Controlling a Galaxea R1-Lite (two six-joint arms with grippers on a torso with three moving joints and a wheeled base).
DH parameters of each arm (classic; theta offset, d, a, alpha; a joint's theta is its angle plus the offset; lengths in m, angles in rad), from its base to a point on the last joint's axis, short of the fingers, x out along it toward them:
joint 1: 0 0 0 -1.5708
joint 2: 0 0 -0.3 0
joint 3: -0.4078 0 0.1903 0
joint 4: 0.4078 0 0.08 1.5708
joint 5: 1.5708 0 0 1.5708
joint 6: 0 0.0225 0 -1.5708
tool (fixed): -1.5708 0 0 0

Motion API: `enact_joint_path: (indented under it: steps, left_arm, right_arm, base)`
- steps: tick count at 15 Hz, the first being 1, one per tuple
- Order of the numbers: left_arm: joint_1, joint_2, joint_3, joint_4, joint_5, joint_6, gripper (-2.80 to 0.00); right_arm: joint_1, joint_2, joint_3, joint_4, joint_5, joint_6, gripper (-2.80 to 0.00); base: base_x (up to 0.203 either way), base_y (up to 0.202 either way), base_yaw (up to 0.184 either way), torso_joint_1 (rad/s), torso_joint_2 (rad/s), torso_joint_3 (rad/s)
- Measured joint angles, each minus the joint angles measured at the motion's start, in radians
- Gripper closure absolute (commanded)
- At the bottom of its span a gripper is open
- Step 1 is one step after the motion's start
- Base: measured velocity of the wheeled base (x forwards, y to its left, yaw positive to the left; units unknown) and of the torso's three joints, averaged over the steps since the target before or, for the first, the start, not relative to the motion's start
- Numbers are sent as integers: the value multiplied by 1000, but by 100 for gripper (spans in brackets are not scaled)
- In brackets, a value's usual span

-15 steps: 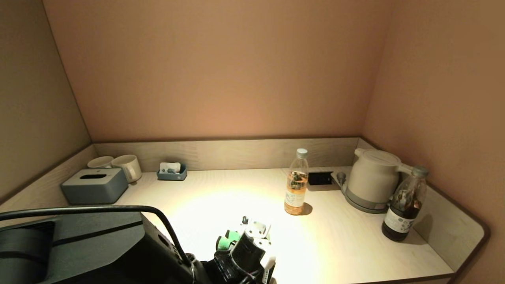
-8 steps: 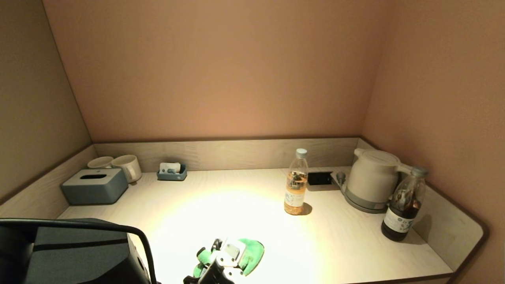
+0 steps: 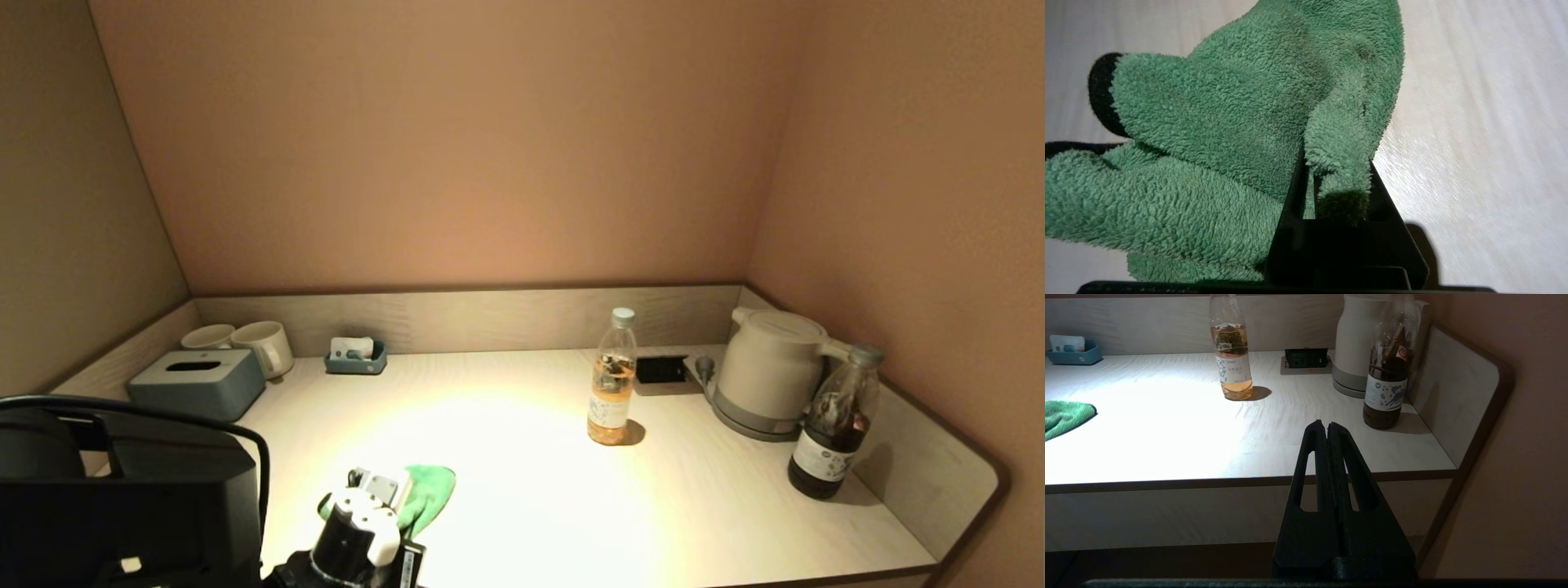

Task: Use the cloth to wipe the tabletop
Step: Sweep the stains on the table

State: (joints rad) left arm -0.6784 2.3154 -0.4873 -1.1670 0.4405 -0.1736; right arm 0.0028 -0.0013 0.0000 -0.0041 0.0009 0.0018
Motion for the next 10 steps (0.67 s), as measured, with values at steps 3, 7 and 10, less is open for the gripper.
enact_joint_path:
  steps: [3, 7, 10]
  left_arm:
    - [96, 41, -144, 13, 0, 70, 0]
    - [141, 100, -406, 132, 0, 110, 0]
    - [97, 132, -575, 272, 5, 120, 0]
  right_arm:
    - [0, 0, 0, 0, 0, 0, 0]
    - [0, 0, 0, 0, 0, 0, 0]
    - [0, 0, 0, 0, 1, 0, 0]
  base:
    - [0, 0, 0, 0, 0, 0]
    - [0, 0, 0, 0, 0, 0]
    - [0, 0, 0, 0, 0, 0]
